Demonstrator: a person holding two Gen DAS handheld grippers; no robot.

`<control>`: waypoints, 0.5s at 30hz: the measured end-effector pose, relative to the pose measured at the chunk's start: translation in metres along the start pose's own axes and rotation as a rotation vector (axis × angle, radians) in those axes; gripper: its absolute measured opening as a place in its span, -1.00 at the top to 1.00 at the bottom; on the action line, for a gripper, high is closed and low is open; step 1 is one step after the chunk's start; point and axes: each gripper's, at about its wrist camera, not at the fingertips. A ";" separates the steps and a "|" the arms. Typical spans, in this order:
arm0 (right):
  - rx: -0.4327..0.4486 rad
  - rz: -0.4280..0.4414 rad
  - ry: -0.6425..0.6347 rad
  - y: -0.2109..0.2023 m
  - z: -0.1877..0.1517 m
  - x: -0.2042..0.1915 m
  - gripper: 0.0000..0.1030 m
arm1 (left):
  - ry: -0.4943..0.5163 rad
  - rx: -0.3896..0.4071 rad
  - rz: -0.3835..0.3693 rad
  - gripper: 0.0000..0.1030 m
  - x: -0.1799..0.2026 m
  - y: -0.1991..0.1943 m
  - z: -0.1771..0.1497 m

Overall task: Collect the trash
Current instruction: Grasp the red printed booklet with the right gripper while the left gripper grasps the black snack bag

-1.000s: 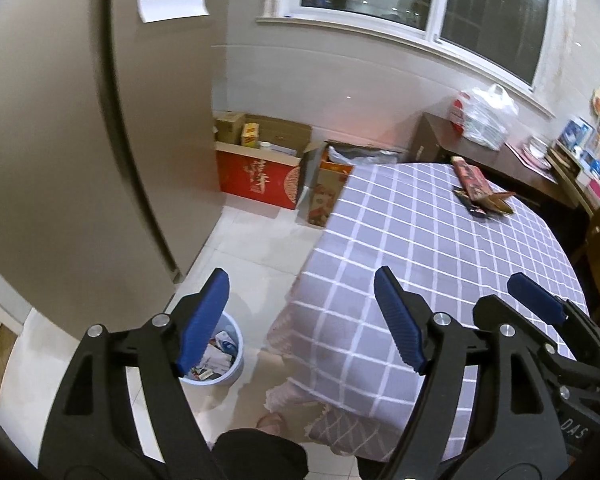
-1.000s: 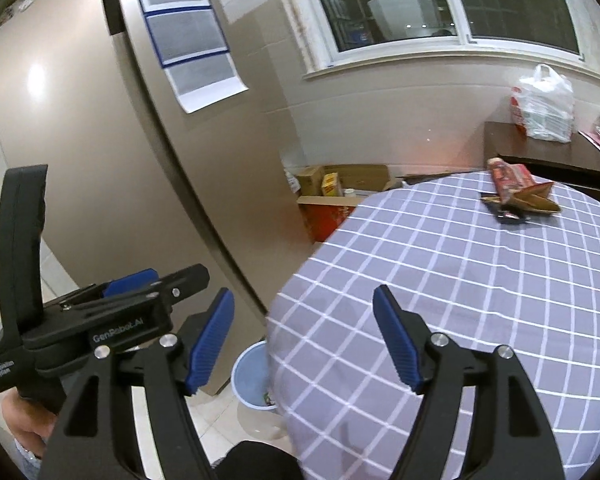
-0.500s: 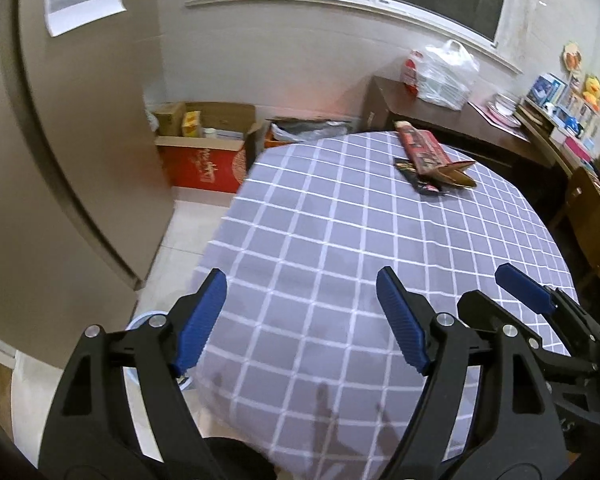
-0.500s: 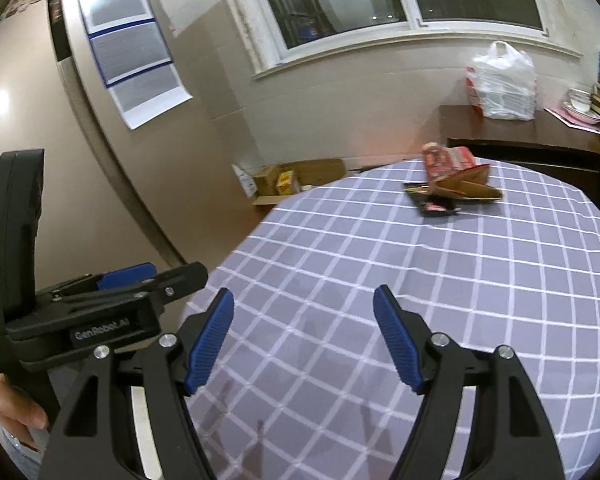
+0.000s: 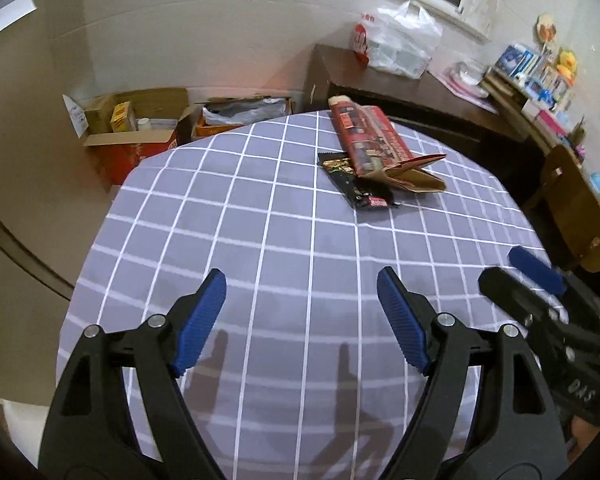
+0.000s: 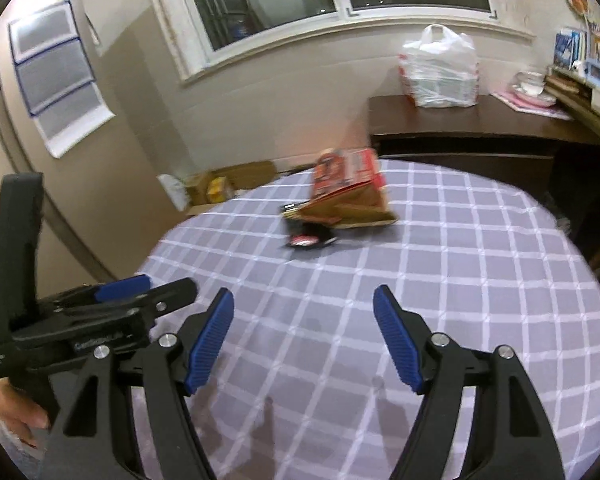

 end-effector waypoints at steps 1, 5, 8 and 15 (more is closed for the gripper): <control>-0.002 -0.026 -0.011 0.006 0.005 0.003 -0.38 | -0.004 -0.004 -0.004 -0.49 0.001 0.007 0.005; -0.017 -0.093 -0.078 0.034 0.027 0.010 -0.42 | -0.040 -0.001 -0.005 -0.49 -0.005 0.023 0.025; -0.029 -0.127 -0.132 0.058 0.041 0.011 -0.47 | -0.047 -0.005 0.000 -0.50 -0.008 0.035 0.040; -0.064 -0.207 -0.378 0.110 0.057 -0.002 -0.58 | -0.040 -0.001 0.016 -0.52 -0.013 0.052 0.059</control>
Point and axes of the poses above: each gripper's, at about its wrist camera, not at the fingertips, and y roughly the way its jaws point, x to its right, z to its top, and after that the axes turned 2 degrees about -x, right-handed
